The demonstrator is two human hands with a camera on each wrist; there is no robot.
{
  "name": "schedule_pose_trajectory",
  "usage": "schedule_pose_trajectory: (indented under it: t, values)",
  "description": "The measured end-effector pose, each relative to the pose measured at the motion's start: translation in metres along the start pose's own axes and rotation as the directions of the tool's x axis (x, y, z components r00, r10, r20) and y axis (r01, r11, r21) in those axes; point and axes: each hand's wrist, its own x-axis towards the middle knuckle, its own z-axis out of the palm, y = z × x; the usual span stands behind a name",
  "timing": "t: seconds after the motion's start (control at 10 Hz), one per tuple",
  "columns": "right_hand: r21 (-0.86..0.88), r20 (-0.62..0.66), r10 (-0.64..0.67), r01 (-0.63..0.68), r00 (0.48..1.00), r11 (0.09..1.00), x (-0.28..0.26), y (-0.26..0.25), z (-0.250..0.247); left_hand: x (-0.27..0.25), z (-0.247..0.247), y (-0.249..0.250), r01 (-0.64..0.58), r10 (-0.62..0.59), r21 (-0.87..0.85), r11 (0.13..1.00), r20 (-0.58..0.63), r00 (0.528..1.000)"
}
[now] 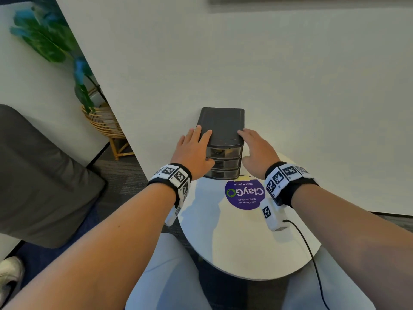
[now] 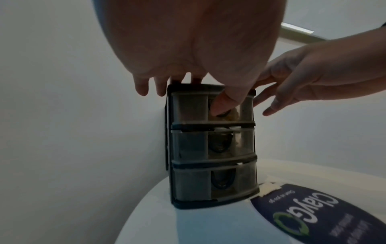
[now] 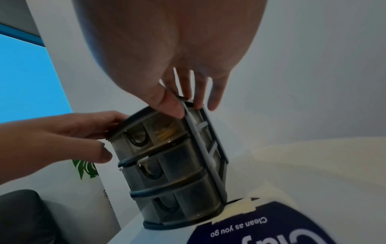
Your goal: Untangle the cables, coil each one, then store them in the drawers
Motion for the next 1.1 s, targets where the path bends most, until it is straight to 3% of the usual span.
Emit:
schedule_pose_trajectory:
  t: [0.1, 0.3, 0.6, 0.7, 0.8, 0.9, 1.0, 1.1]
  values:
    - [-0.033, 0.131, 0.017, -0.013, 0.991, 0.999, -0.004, 0.0, -0.014, 0.002, -0.012, 0.005, -0.002, 0.002, 0.003, 1.0, 0.038, 0.999]
    - [-0.046, 0.165, 0.018, -0.011, 0.986, 0.999, -0.004, -0.001, -0.023, 0.009, -0.031, 0.013, 0.009, -0.009, -0.012, 1.0, 0.036, 0.999]
    - [0.171, -0.078, -0.034, 0.047, 0.996, 0.984, 0.012, 0.024, -0.007, 0.036, -0.037, 0.019, -0.053, 0.052, 0.216, 0.975, 0.01, 0.999]
    - [0.212, -0.122, -0.05, 0.075, 0.991, 0.974, 0.012, 0.031, 0.003, 0.04, -0.038, 0.016, -0.052, 0.054, 0.223, 0.973, -0.004, 0.999]
    - [0.211, -0.076, -0.035, 0.05, 0.997, 0.976, 0.01, 0.032, 0.002, 0.035, -0.04, 0.011, -0.026, 0.026, 0.158, 0.987, 0.004, 1.0]
    - [0.214, 0.043, -0.035, 0.025, 0.998, 0.976, 0.011, 0.03, -0.013, 0.03, -0.046, 0.012, 0.019, -0.027, 0.073, 0.997, 0.098, 0.995]
    - [0.238, 0.223, 0.035, -0.089, 0.974, 0.967, 0.011, 0.029, -0.04, 0.025, -0.055, 0.01, 0.062, -0.045, -0.064, 0.996, 0.24, 0.97]
    - [0.236, 0.377, 0.194, -0.297, 0.906, 0.925, -0.019, 0.029, -0.067, 0.001, -0.074, 0.011, 0.141, -0.07, -0.153, 0.978, 0.396, 0.916]
